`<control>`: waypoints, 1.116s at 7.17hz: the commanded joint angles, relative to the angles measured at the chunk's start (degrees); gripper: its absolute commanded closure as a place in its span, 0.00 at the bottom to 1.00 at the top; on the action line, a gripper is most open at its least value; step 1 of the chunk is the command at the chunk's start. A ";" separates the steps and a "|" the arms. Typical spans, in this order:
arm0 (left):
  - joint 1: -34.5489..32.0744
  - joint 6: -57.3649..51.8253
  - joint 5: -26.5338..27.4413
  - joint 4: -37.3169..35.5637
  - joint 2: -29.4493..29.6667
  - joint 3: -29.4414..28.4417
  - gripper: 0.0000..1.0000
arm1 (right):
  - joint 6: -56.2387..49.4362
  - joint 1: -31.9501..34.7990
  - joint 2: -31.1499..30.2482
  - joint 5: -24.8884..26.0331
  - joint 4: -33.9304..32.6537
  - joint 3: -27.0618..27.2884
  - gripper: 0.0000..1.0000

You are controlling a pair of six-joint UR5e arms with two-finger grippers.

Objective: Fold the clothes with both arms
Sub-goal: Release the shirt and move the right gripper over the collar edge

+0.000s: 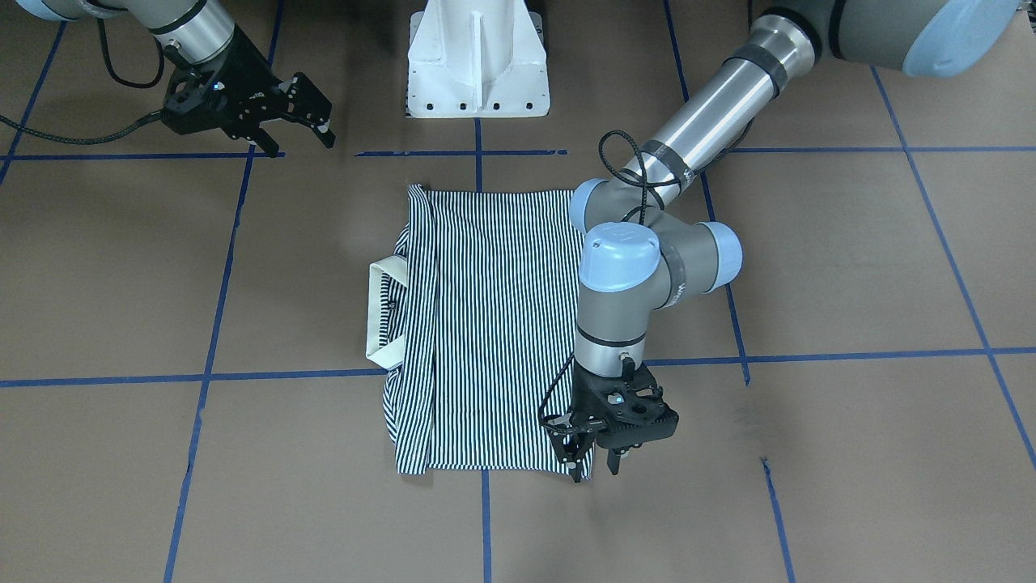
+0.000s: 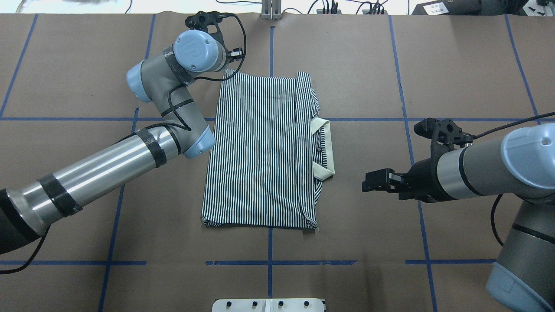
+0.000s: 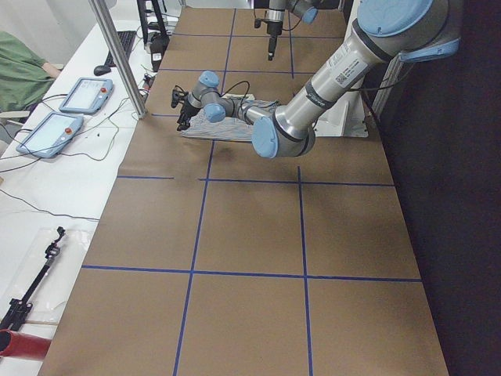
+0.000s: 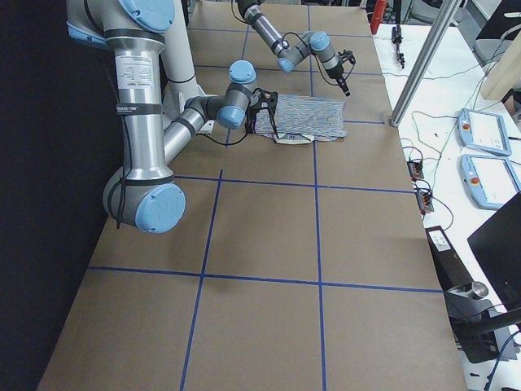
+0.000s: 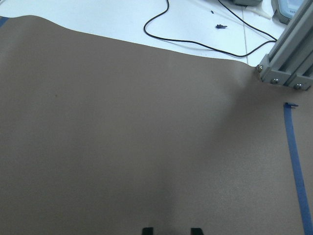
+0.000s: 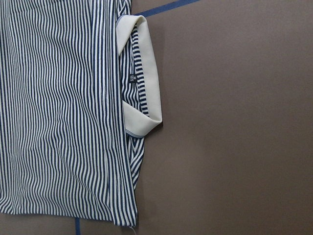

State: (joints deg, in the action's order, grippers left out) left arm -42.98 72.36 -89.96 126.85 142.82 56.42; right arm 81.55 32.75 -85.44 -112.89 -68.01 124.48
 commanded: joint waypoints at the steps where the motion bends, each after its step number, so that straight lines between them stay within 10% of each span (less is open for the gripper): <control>1: -1.93 -4.48 -7.85 -8.06 -9.43 16.16 0.00 | -0.60 -0.06 3.59 1.79 -0.89 -4.31 0.00; 5: 2.26 -8.73 -10.50 -22.97 -24.57 46.52 0.00 | -5.26 -7.85 24.73 12.83 -27.82 -12.57 0.00; 8: 4.04 -6.02 -11.82 -22.97 -30.41 53.97 0.00 | -7.36 -10.77 33.29 13.75 -31.72 -23.98 0.00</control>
State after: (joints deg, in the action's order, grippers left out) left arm -39.69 64.63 -101.45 103.92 113.76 108.53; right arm 75.46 22.99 -55.78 -99.61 -97.48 105.40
